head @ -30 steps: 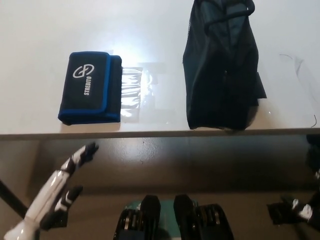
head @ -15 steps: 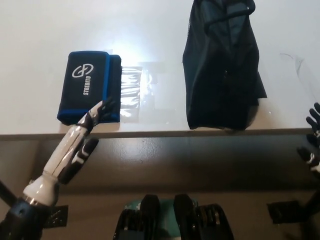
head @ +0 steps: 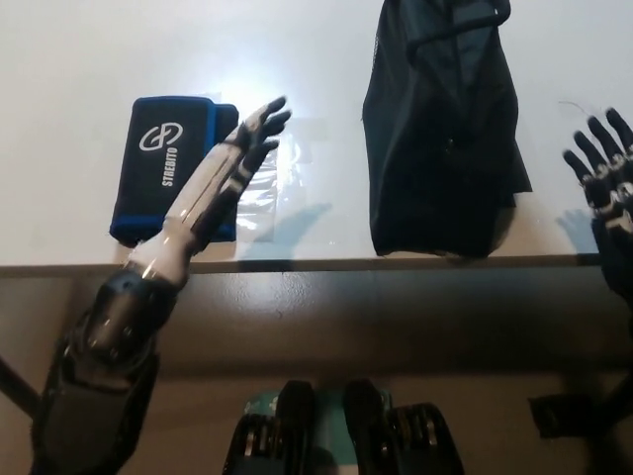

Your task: Use both hands to pick up the lunch bag on the right hand side and smoothly move it near the note book on the left hand side

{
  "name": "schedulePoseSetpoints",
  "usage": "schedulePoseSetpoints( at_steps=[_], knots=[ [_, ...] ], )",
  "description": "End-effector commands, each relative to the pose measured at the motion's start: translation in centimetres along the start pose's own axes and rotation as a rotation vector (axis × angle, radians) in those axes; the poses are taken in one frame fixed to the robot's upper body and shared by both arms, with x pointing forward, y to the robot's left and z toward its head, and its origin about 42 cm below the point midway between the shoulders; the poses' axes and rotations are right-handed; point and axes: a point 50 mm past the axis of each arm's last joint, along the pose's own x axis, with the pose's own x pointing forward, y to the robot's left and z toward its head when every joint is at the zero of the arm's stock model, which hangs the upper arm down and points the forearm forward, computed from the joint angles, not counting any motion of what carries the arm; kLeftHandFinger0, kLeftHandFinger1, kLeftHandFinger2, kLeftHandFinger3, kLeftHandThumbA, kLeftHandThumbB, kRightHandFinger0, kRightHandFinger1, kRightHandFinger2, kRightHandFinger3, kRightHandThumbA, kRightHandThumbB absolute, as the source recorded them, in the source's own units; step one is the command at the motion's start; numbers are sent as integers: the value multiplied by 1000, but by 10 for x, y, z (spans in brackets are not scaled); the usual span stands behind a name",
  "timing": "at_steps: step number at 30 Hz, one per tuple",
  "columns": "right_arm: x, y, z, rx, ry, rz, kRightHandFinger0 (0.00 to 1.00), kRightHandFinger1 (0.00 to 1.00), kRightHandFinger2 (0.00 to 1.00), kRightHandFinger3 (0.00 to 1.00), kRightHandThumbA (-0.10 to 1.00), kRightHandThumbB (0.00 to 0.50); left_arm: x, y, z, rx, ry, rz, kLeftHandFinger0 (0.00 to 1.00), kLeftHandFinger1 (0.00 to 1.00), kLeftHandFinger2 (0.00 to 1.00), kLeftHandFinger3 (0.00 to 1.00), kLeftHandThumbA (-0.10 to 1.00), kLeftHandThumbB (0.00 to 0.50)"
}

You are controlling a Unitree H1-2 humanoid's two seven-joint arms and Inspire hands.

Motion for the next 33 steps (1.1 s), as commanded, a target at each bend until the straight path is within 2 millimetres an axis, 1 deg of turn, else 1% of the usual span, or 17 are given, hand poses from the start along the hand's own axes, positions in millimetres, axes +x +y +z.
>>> schedulePoseSetpoints(
  at_steps=[1,2,6,8,11,13,17,18,19,20,21,22,23,25,26,30,33],
  knots=[
    [38,11,8,224,15,100,1000,1000,1000,1000,1000,364,43,1,13,-16,17,-12,1000,1000,1000,1000,1000,378],
    [41,11,7,233,19,100,1000,1000,1000,1000,1000,365,45,0,14,-24,21,-13,1000,1000,1000,1000,1000,376],
    [67,14,8,204,11,116,1000,1000,1000,1000,1000,366,63,-3,17,-88,62,-1,1000,1000,1000,1000,1000,372],
    [79,15,12,204,8,126,1000,1000,1000,1000,1000,364,73,-3,18,-92,63,-3,1000,1000,1000,1000,1000,373],
    [91,18,19,197,4,127,1000,1000,1000,1000,1000,385,83,-4,21,-123,49,-9,1000,1000,1000,1000,1000,377],
    [100,19,23,186,-9,140,1000,1000,1000,1000,1000,375,90,-7,26,-167,42,-14,1000,1000,1000,1000,1000,384],
    [112,24,28,188,-17,144,1000,1000,1000,1000,1000,387,102,-15,32,-229,47,-32,1000,1000,1000,1000,1000,407],
    [116,26,29,191,-19,149,1000,1000,1000,1000,1000,388,106,-18,34,-241,49,-34,1000,1000,1000,1000,1000,408],
    [118,27,29,191,-19,149,1000,1000,1000,1000,1000,376,107,-18,35,-244,50,-34,1000,1000,1000,1000,1000,408],
    [121,28,30,193,-21,149,1000,1000,1000,1000,1000,382,111,-21,38,-243,49,-35,1000,1000,1000,1000,1000,420],
    [123,29,30,192,-23,148,1000,1000,1000,1000,1000,383,114,-22,39,-241,46,-36,1000,1000,1000,1000,1000,421],
    [126,29,29,190,-23,150,1000,1000,1000,1000,1000,387,119,-26,41,-241,39,-40,1000,1000,1000,1000,1000,411],
    [129,30,29,191,-24,148,1000,1000,1000,1000,1000,391,122,-28,42,-247,42,-42,1000,1000,1000,1000,1000,419],
    [133,33,29,192,-26,148,1000,1000,1000,1000,1000,397,128,-31,43,-262,40,-48,1000,1000,1000,1000,1000,452],
    [135,34,28,196,-28,152,1000,1000,1000,1000,1000,397,132,-34,44,-278,32,-57,1000,1000,1000,1000,1000,453],
    [143,37,27,188,-37,167,1000,1000,1000,1000,1000,382,139,-41,47,-294,24,-72,1000,1000,1000,1000,1000,444],
    [148,39,24,108,-44,138,1000,1000,1000,1000,1000,376,142,-48,48,-304,41,-87,1000,1000,1000,1000,1000,461]
  ],
)
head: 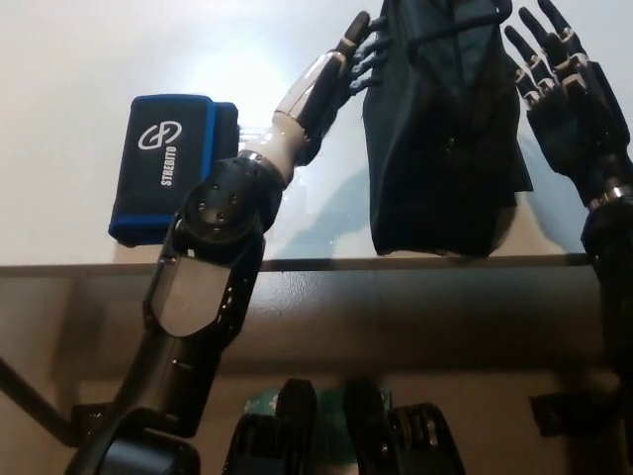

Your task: Use both hands to pick up the lunch bag on the right hand side and smoothly move it near the note book on the left hand side

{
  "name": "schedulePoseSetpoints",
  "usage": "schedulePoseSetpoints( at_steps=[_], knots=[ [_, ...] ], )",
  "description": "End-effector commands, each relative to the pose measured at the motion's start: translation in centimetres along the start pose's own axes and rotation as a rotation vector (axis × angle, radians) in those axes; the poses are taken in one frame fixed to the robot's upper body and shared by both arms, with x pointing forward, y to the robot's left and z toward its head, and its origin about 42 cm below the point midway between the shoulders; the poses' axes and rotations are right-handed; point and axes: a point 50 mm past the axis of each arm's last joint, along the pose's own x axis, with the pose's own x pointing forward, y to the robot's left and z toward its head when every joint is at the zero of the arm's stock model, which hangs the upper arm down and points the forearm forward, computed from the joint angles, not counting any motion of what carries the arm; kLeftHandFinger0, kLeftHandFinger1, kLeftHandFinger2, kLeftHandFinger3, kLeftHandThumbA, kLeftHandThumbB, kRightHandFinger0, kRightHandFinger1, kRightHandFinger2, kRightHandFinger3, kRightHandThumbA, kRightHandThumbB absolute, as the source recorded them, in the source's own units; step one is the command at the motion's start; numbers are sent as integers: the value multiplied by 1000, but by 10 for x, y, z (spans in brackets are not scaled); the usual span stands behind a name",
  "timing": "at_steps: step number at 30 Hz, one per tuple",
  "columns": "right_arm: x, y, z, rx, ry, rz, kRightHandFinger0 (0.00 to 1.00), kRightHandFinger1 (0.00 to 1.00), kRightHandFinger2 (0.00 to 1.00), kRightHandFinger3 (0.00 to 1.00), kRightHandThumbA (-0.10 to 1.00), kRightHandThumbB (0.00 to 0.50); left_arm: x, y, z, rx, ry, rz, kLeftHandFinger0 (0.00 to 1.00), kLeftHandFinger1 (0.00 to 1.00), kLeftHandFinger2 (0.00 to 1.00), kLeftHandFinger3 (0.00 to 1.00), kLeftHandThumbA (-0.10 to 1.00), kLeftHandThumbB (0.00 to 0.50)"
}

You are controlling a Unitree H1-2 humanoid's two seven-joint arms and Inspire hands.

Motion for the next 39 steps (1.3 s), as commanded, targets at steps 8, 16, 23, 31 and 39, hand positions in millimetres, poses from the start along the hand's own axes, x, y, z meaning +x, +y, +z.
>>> schedulePoseSetpoints(
  at_steps=[8,16,23,31,39],
  knots=[
    [31,28,14,-628,-134,-129,1000,1000,1000,1000,1000,343,19,-14,24,13,-56,-52,1000,1000,1000,1000,1000,440],
    [48,36,-9,-463,-48,-82,1000,1000,1000,1000,1000,355,18,-10,16,26,-37,-24,1000,1000,1000,1000,1000,421],
    [62,56,-47,-395,-28,-54,1000,1000,1000,1000,1000,344,17,-13,6,-19,-34,-19,1000,1000,1000,1000,1000,448],
    [68,74,-70,-328,-17,-16,1000,1000,1000,1000,1000,339,14,-7,-2,-19,-38,-13,1000,1000,1000,1000,1000,414],
    [77,92,-78,-280,-36,25,1000,1000,1000,1000,1000,340,8,0,-7,-50,-38,10,1000,1000,1000,1000,1000,462]
  ],
)
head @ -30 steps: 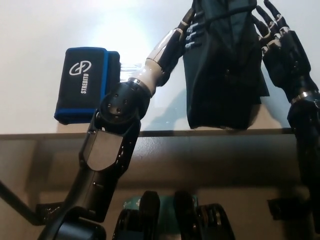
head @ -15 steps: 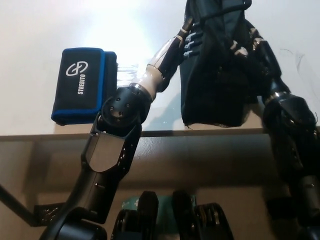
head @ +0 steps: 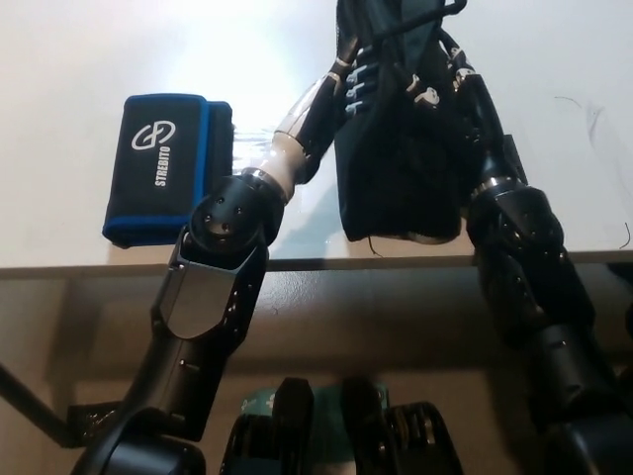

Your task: Use both hands to pick up the lunch bag on the right hand side and smoothly move it near the note book on the left hand side

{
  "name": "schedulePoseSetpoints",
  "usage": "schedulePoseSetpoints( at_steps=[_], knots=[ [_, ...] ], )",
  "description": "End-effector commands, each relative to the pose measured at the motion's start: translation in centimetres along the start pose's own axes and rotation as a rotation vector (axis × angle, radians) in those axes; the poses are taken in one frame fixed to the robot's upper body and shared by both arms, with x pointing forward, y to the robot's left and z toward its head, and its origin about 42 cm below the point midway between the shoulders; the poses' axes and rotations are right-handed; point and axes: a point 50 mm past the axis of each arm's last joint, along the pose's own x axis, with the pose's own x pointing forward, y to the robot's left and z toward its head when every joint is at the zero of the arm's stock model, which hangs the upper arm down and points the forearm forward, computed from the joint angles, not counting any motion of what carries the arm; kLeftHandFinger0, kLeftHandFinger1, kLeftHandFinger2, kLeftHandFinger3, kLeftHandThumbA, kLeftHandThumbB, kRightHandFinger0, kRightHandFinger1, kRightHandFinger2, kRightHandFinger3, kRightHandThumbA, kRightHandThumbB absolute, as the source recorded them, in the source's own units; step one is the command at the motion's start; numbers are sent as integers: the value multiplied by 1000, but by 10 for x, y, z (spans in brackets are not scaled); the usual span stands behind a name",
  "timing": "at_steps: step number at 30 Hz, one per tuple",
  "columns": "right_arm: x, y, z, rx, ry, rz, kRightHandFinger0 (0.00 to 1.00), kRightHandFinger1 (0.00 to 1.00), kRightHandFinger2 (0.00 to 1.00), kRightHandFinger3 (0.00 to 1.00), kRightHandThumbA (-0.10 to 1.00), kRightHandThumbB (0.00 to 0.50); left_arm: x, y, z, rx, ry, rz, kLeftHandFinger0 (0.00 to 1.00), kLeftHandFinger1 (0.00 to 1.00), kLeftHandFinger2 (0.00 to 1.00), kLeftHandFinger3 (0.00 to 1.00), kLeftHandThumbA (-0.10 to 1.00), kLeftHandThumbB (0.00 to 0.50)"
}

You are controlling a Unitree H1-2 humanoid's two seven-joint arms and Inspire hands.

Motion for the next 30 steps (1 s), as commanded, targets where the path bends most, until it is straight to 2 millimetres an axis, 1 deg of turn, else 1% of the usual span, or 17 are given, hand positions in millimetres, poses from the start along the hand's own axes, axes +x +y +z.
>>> schedulePoseSetpoints(
  at_steps=[1,3,4,6,10,12,14,17,20,22,23,25,27,28,30],
  knots=[
    [23,43,29,32,-130,116,1000,1000,1000,1000,1000,339,8,-4,27,-20,-112,-17,1000,1000,1000,1000,1000,452],
    [25,49,30,52,-136,148,1000,1000,1000,1000,1000,319,5,-1,27,-27,-117,-16,1000,1000,1000,1000,1000,428],
    [26,52,30,61,-128,159,1000,1000,1000,1000,1000,318,4,1,26,-22,-122,-11,1000,1000,1000,1000,1000,419],
    [28,58,29,68,-120,158,1000,1000,1000,1000,1000,329,0,5,27,-27,-110,1,1000,1000,1000,1000,1000,423],
    [30,72,27,79,-114,152,1000,1000,1000,1000,1000,330,-8,17,27,1,-128,23,1000,1000,1000,1000,1000,376],
    [31,77,26,85,-117,151,1000,1000,1000,1000,1000,326,-11,22,27,-1,-129,37,1000,1000,1000,1000,1000,365],
    [32,81,26,90,-120,153,1000,1000,1000,1000,1000,315,-15,27,28,-10,-132,55,1000,1000,1000,1000,1000,369],
    [32,91,24,103,-109,171,1000,1000,1000,1000,1000,332,-22,35,31,-2,-138,70,1000,1000,1000,1000,1000,372],
    [31,100,21,132,-107,176,1000,1000,1000,1000,1000,353,-31,43,34,12,-132,80,1000,1000,1000,1000,1000,388],
    [30,109,19,147,-102,175,1000,1000,1000,1000,1000,354,-39,49,33,-6,-134,87,1000,1000,1000,1000,1000,390],
    [30,110,19,148,-102,177,1000,1000,1000,1000,1000,353,-40,50,33,-8,-133,88,1000,1000,1000,1000,1000,392],
    [28,117,17,149,-101,188,1000,1000,1000,1000,1000,345,-48,54,34,-7,-126,90,1000,1000,1000,1000,1000,413],
    [26,126,14,151,-96,197,1000,1000,1000,1000,1000,346,-55,60,34,-4,-133,99,1000,1000,1000,1000,1000,420],
    [24,130,12,157,-88,205,1000,1000,1000,1000,1000,352,-59,62,35,-7,-138,102,1000,1000,1000,1000,1000,421],
    [24,137,11,164,-80,211,1000,1000,1000,1000,1000,351,-63,66,37,-7,-157,105,1000,1000,1000,1000,1000,408]
  ],
)
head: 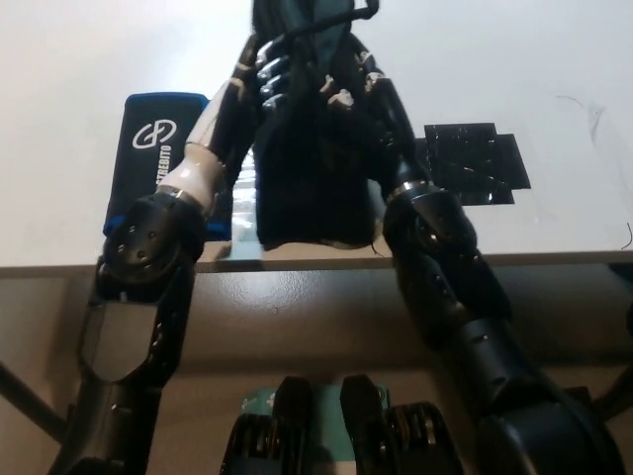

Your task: Use both hands to pick up the lunch bag on the right hand side and smoothly move it near the note book on the left hand side

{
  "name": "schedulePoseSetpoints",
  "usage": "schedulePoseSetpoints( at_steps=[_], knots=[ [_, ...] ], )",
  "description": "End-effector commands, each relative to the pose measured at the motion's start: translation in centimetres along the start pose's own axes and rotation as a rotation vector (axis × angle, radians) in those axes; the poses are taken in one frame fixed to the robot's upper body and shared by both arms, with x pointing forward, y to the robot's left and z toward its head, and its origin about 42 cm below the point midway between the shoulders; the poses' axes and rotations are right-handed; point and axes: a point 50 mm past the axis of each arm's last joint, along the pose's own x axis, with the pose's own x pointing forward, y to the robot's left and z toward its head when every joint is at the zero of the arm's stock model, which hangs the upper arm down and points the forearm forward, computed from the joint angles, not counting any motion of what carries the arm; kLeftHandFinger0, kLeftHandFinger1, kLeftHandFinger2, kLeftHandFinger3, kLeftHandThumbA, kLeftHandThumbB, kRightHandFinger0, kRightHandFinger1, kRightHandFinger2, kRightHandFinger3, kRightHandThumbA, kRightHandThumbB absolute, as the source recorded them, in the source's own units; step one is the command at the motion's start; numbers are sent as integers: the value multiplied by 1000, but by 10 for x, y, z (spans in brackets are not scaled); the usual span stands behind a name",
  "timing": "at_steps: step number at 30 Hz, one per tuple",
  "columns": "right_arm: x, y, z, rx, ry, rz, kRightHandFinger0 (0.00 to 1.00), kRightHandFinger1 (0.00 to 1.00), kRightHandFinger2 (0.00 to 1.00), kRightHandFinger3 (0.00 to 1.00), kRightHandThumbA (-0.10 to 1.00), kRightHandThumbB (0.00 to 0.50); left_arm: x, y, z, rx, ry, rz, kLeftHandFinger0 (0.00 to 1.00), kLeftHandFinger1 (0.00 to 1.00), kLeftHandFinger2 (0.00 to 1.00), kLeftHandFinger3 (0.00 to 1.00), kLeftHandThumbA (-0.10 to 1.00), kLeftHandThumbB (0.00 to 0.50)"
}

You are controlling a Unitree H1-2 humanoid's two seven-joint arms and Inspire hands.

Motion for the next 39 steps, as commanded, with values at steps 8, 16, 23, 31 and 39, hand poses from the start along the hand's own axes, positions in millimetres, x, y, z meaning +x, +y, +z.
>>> schedulePoseSetpoints(
  at_steps=[8,16,23,31,39],
  knots=[
    [19,68,23,4,-98,165,1000,1000,1000,1000,1000,339,-9,20,35,9,-132,1,1000,1000,1000,1000,1000,404],
    [21,78,22,25,-92,183,1000,1000,1000,1000,1000,346,-12,34,39,-3,-128,41,1000,1000,1000,1000,1000,421],
    [23,75,24,11,-99,176,1000,1000,1000,1000,1000,359,-6,36,41,9,-123,32,1000,1000,1000,1000,1000,421],
    [15,25,36,-271,-195,61,1000,1000,1000,1000,1000,350,-12,48,37,61,-101,28,1000,1000,1000,1000,1000,419],
    [-13,-54,71,-205,-313,-108,1000,1000,1000,1000,1000,378,-33,78,39,138,-118,52,1000,1000,1000,1000,1000,396]
  ],
)
